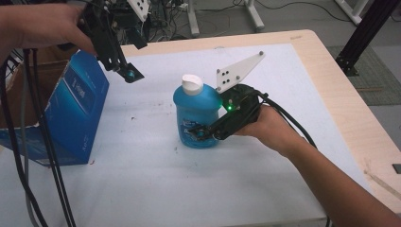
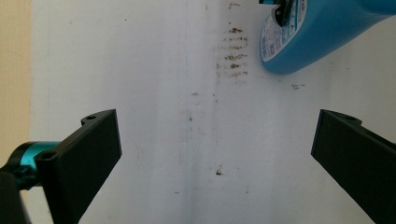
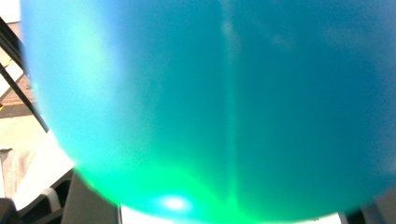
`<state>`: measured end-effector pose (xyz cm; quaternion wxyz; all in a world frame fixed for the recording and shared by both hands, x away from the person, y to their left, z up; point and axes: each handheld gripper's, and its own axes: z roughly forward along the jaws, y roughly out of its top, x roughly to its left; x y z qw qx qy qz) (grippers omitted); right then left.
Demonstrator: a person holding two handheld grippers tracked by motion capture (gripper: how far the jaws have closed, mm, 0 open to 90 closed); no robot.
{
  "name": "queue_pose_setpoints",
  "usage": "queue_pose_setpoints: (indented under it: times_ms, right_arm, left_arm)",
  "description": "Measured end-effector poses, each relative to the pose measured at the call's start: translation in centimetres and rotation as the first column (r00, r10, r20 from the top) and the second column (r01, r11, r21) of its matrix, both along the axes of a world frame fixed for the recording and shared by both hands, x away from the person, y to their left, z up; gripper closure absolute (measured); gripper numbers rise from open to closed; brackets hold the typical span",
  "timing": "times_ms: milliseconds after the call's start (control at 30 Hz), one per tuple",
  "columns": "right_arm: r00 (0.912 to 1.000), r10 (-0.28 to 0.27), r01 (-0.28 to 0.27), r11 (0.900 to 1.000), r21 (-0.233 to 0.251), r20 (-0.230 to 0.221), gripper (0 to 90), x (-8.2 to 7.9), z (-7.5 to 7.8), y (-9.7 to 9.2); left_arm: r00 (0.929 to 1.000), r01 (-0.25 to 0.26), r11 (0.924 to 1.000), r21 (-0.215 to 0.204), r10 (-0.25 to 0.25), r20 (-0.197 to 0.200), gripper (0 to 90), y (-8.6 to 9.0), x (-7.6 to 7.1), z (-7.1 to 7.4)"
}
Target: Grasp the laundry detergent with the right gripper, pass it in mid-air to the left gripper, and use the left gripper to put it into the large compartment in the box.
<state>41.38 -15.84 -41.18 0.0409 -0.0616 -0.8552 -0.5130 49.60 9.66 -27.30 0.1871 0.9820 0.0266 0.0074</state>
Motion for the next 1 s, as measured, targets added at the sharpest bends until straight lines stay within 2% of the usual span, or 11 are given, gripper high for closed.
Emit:
queue_pose_setpoints:
  times_ms: [333, 467, 533, 700, 1000]
  right_arm:
    - [0.9994, -0.010, 0.010, 0.9999, 0.005, 0.032, 40.7, -0.2, -0.1, 0.0]
    - [0.9979, -0.016, 0.016, 0.9999, 0.000, 0.063, 42.5, -0.4, -0.2, 0.1]
    - [0.9955, -0.017, 0.017, 0.9999, 0.000, 0.094, 44.2, -0.6, -0.2, 0.1]
    - [0.9927, -0.020, 0.020, 0.9998, 0.002, 0.119, 45.2, -0.8, -0.1, 0.1]
    - [0.9920, -0.025, 0.025, 0.9997, 0.003, 0.124, 45.8, -1.0, -0.1, 0.1]
  left_arm:
    - [1.0000, -0.003, 1.0000, 0.002, 0.003, -0.005, 1.7, 0.0, -0.1, -0.1]
    - [1.0000, -0.003, 1.0000, 0.002, 0.003, -0.005, 1.6, 0.0, -0.1, -0.2]
    - [1.0000, -0.004, 1.0000, 0.004, 0.004, -0.007, 1.6, 0.0, -0.1, -0.2]
    - [0.9999, -0.007, 1.0000, 0.003, 0.007, -0.007, 1.6, 0.1, -0.1, -0.2]
    - [0.9999, -0.008, 1.0000, 0.004, 0.008, -0.010, 1.6, 0.2, -0.4, -0.3]
